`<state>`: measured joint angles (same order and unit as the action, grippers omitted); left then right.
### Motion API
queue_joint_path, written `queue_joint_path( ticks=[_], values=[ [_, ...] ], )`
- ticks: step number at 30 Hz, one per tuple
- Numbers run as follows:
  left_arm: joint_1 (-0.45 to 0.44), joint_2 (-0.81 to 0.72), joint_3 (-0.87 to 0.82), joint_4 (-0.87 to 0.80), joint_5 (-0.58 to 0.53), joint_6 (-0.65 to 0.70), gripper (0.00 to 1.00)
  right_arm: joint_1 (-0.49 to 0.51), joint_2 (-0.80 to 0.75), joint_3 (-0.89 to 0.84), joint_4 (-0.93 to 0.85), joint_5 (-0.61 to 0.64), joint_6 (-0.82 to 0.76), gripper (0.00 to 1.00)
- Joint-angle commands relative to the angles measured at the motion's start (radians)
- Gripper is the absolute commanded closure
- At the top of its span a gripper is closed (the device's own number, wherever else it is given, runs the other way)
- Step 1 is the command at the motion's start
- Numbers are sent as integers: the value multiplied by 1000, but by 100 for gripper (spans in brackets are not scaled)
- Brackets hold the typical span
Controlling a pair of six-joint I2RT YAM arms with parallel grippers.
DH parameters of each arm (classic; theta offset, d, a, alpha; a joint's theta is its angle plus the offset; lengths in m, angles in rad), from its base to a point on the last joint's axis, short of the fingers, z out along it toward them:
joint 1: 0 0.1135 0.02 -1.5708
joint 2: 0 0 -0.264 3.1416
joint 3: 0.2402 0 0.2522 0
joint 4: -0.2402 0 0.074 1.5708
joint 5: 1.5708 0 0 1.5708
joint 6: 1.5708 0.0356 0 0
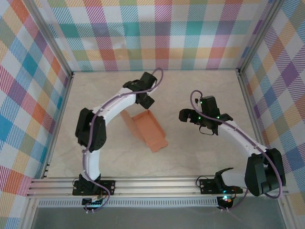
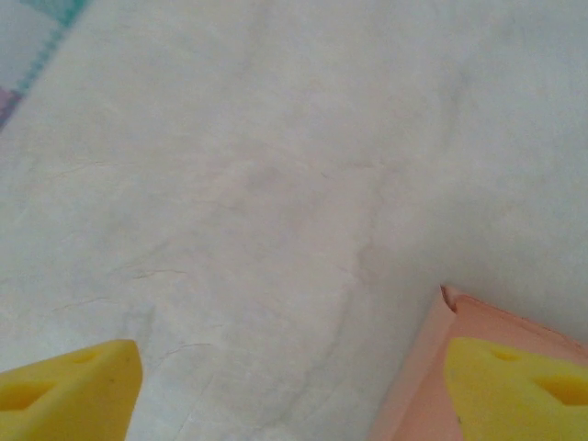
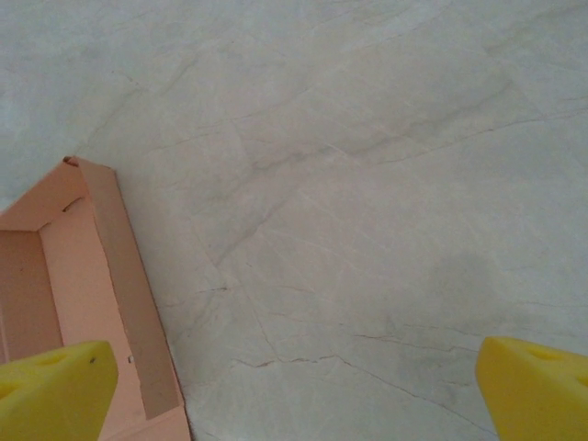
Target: Fold the paper box
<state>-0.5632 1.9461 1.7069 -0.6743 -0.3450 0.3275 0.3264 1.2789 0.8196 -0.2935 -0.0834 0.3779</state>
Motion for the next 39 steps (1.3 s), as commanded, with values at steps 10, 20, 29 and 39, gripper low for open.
queue_joint_path(
  ticks=[10, 20, 29, 39],
  values=[
    [332, -601, -547, 375, 182, -633, 0, 77, 248, 213, 135, -273, -697, 1],
    [435, -837, -856, 291, 215, -855, 0, 179, 628, 680, -241, -483, -1263, 4],
    [435, -917, -956, 226, 212, -826, 0, 230, 1024, 1176, -552, -474, -1434, 16],
    [436, -845, -979, 287, 239, -805, 0, 267, 1183, 1364, -604, -451, -1450, 40]
  ],
)
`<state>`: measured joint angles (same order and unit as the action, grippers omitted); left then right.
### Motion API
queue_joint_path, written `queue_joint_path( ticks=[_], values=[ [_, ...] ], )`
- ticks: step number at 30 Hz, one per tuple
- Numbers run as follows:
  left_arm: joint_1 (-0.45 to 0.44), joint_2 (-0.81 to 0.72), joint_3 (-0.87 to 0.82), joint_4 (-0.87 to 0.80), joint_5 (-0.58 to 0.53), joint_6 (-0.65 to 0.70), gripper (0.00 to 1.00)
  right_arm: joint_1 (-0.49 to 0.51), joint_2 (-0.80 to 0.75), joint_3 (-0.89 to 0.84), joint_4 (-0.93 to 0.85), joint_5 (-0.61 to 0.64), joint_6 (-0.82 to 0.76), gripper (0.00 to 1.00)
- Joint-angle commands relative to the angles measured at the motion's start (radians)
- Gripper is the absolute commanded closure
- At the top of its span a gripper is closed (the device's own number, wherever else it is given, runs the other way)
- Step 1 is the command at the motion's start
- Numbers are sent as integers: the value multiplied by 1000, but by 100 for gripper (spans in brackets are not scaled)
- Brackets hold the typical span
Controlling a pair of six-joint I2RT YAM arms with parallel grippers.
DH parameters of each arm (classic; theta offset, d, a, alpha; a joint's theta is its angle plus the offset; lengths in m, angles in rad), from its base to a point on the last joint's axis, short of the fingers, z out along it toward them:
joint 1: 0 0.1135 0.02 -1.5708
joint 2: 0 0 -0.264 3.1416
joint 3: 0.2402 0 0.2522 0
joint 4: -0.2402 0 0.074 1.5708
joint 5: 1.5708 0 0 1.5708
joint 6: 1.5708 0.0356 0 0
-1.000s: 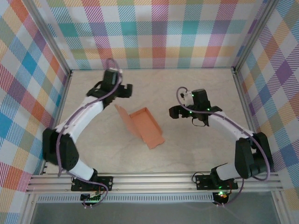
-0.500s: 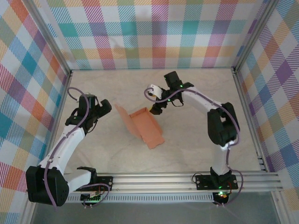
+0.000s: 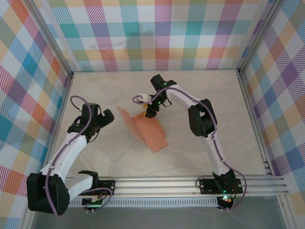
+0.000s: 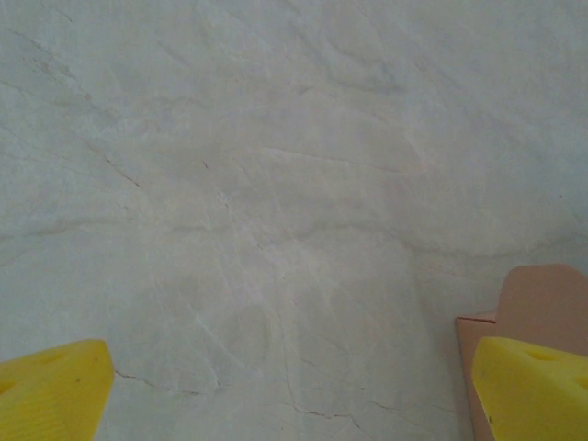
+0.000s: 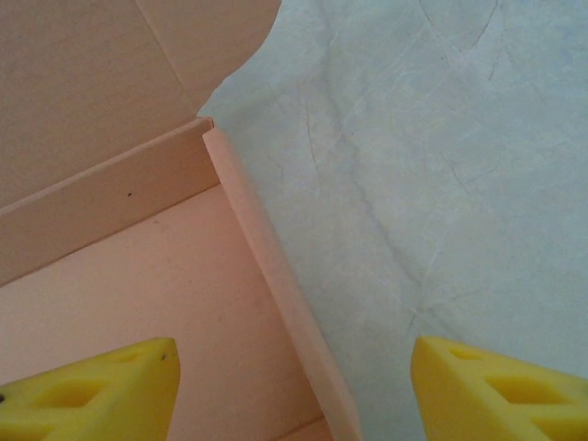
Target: Fold the paper box
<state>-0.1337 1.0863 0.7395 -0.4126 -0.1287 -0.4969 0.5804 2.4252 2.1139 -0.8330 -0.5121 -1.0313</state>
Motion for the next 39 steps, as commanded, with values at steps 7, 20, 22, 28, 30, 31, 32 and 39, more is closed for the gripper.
queue_joint_path(
  ticks=[7, 20, 22, 28, 30, 31, 32, 39],
  values=[
    [6, 9, -27, 30, 9, 33, 0, 30, 104, 157, -103, 8, -38, 47],
    [6, 21, -25, 12, -36, 67, 0, 33, 85, 151, -101, 51, -20, 89],
    [6, 17, -27, 13, -39, 67, 0, 33, 58, 107, -64, 75, -7, 94],
    [6, 11, -34, 24, -26, 57, 0, 30, -88, -113, 146, 186, 134, 100],
    [5, -4, -41, 40, -23, 67, 0, 23, -140, -195, 219, 262, 222, 100],
    [5, -10, -43, 48, -18, 71, 0, 17, -161, -229, 255, 297, 269, 100],
    [5, -13, -46, 59, -13, 83, 0, 10, -188, -273, 302, 335, 328, 100],
    [-16, 22, -57, 106, -4, 45, 0, -35, -373, -571, 522, 583, 732, 100]
  ],
)
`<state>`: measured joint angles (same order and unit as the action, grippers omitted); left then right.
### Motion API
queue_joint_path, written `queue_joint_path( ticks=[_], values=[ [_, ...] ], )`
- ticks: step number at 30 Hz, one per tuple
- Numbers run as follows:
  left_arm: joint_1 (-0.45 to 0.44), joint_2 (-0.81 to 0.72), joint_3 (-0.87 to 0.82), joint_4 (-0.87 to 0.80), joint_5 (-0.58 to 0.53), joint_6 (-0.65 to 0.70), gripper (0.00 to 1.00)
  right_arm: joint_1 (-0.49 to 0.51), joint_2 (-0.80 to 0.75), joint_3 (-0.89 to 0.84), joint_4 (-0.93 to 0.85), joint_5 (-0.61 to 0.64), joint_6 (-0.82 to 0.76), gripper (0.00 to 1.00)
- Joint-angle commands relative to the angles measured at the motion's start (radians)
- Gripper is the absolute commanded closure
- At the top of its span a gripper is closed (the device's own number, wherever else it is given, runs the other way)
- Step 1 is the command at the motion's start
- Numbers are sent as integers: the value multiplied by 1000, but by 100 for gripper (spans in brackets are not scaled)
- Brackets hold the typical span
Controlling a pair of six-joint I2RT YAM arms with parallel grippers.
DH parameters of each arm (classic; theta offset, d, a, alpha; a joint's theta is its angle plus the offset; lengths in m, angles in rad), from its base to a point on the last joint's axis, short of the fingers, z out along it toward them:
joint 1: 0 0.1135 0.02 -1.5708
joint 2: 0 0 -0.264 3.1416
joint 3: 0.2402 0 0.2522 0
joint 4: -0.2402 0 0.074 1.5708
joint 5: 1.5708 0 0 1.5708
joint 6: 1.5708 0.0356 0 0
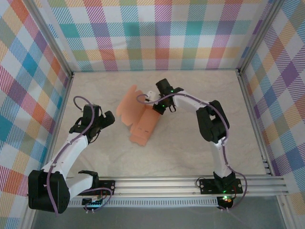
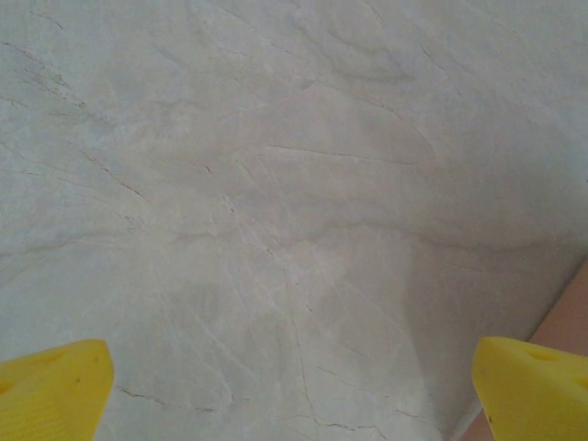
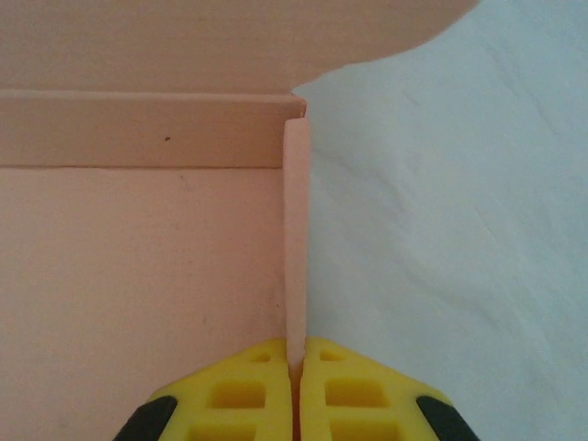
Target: Fold the paper box
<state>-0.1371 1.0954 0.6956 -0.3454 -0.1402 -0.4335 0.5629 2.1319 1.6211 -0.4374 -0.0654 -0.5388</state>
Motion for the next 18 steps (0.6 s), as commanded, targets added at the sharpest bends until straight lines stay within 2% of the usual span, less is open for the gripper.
queue_joint_path(
  ticks=[1, 7, 10, 13, 15, 18],
  values=[
    [-13, 23, -12, 38, 11, -28, 0, -23, -102, -108, 129, 161, 291, 100],
    [-13, 121, 10, 38, 16, -74, 0, -45, -270, -350, 238, 369, 573, 100],
    [-30, 118, 4, 75, 45, -88, 0, -58, -352, -452, 239, 425, 752, 100],
    [-84, 114, 7, 124, 55, -101, 0, -60, -426, -553, 267, 439, 886, 100],
    [-137, 132, 17, 173, 132, -40, 0, -60, -457, -597, 282, 398, 927, 100],
    [-202, 166, 13, 289, 309, 112, 0, -60, -470, -620, 281, 344, 927, 100]
  ],
)
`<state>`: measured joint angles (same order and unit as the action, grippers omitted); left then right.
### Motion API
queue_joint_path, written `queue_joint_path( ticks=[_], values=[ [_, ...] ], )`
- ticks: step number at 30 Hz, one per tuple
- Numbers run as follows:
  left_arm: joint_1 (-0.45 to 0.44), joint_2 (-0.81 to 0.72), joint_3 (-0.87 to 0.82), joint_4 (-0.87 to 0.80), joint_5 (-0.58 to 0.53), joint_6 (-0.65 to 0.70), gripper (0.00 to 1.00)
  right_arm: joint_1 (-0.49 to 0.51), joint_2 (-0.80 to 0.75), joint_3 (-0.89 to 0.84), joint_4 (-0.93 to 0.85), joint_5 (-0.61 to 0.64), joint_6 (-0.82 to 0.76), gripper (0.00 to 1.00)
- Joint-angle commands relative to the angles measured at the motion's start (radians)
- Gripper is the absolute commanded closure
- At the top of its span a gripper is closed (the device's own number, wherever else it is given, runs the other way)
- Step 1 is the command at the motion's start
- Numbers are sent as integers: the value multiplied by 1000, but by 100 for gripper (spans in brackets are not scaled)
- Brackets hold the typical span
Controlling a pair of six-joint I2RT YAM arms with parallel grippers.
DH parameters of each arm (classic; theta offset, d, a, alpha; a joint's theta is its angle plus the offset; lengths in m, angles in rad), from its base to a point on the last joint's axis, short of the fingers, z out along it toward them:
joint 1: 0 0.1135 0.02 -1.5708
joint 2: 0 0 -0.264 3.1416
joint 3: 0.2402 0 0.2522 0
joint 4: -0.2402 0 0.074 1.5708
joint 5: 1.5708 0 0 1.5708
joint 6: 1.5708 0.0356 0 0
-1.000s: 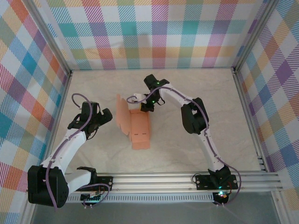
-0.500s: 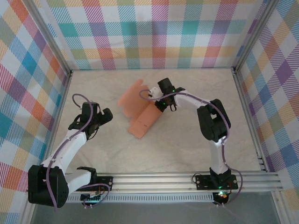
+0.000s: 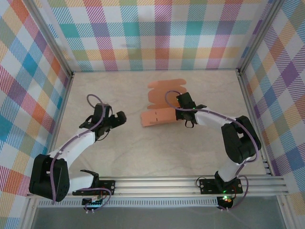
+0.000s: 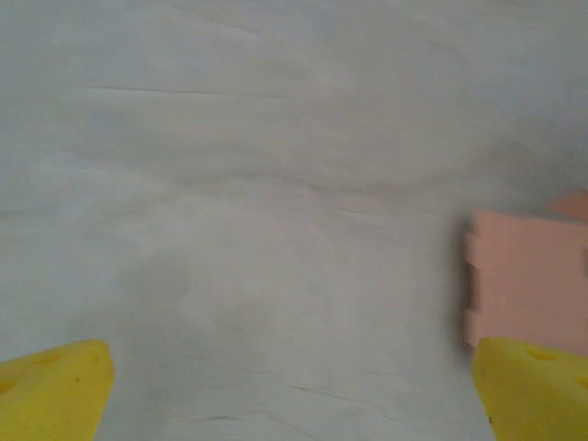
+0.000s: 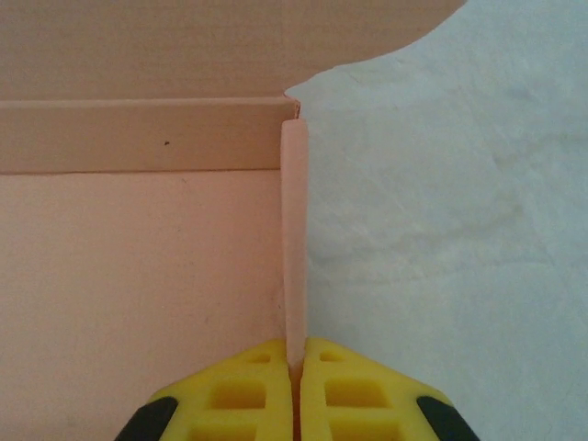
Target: Fold the paper box
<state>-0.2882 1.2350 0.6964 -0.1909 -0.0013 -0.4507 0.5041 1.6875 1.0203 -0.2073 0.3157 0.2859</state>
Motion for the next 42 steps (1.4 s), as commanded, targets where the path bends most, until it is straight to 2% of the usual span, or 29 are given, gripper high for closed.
queue_joint_path(
  ticks=[1, 3, 10, 13, 18, 23, 31, 36, 38, 42],
  values=[
    [-67, 40, 14, 165, 190, 153, 0, -1, -29, -22, 51, -44, 94, 100],
    [-74, 103, 38, 211, 232, 192, 1, -5, -29, -22, 34, -71, 74, 100],
    [-74, 370, 175, 339, 435, 259, 24, -34, -26, -2, -30, -175, 68, 100],
    [-73, 437, 218, 387, 461, 264, 25, -39, -31, -2, -42, -211, 62, 100],
    [-72, 540, 323, 363, 507, 267, 22, -40, -32, -2, -53, -232, 47, 100],
    [-72, 601, 369, 372, 517, 241, 24, -40, -28, 1, -49, -245, 44, 100],
    [-74, 649, 378, 437, 574, 142, 34, -40, -13, 10, -44, -247, 53, 100],
    [-84, 635, 362, 471, 586, 57, 43, -39, 3, 11, -37, -213, 74, 100],
    [-97, 635, 379, 449, 617, 64, 48, -39, -1, 2, -19, -198, 76, 100],
    [-130, 642, 415, 364, 605, 104, 48, -39, -3, 1, -14, -186, 73, 100]
  ],
)
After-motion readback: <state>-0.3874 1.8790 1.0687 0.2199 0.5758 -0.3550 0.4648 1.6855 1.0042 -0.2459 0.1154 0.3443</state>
